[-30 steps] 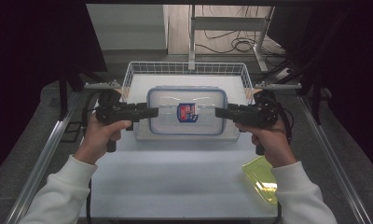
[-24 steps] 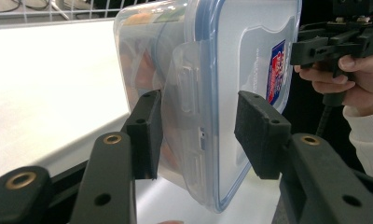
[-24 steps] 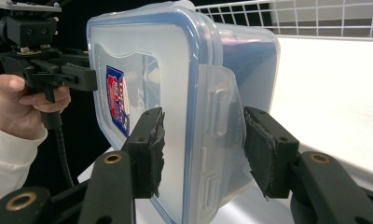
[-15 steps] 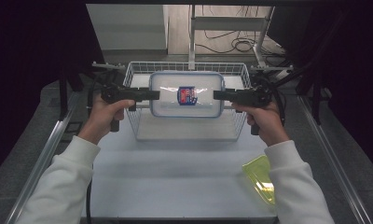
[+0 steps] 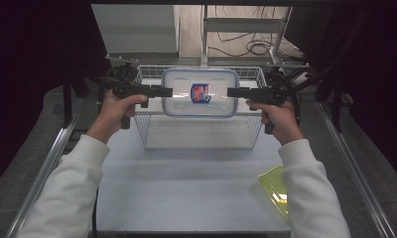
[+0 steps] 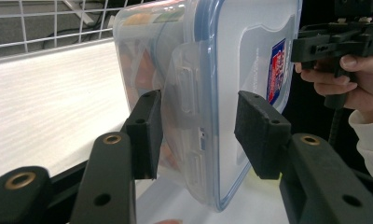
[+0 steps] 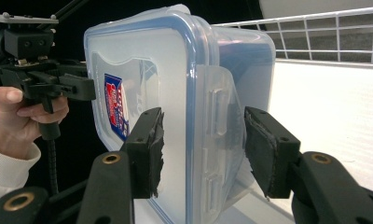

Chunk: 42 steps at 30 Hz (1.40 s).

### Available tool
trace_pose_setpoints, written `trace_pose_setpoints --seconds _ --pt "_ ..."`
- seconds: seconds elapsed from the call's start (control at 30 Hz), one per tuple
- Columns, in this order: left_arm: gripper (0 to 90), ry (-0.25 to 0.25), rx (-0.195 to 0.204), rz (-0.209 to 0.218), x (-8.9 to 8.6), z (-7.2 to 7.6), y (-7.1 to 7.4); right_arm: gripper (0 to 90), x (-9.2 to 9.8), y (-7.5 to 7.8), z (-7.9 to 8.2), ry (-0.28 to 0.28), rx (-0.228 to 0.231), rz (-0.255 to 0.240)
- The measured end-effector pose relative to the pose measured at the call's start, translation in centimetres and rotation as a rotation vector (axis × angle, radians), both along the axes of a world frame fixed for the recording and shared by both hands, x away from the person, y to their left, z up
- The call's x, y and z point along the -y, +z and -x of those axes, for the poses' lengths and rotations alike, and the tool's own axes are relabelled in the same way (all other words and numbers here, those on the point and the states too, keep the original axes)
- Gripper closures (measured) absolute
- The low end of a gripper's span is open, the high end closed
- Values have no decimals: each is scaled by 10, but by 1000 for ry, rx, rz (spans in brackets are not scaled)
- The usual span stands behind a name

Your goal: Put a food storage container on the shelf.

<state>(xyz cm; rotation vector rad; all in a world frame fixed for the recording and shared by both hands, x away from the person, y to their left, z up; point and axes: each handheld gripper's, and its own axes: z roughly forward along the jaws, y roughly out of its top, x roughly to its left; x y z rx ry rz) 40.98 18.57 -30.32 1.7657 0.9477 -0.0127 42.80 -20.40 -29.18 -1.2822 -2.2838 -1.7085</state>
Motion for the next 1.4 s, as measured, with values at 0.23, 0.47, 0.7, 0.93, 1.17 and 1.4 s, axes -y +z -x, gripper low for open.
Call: trace_pose_setpoints --seconds 0.23,0.47,0.7,0.93,1.17,1.4 --pt "521 8 -23 12 0 -12 -4 487 -1 -1 -11 -16 -20 5" --pt "516 24 -19 34 2 -16 -8 486 1 -3 -17 -22 -32 -5" --pt "501 54 -28 52 5 -20 -9 479 3 -6 -25 -44 -55 -38" --pt "476 97 -52 77 7 -24 -12 470 2 -9 -30 -90 -56 -56" --pt "313 134 -77 57 14 -32 -22 401 -3 -15 -35 -140 -78 -20" --pt "252 142 -66 72 11 -28 -23 358 -3 -10 -26 -198 -57 -69"
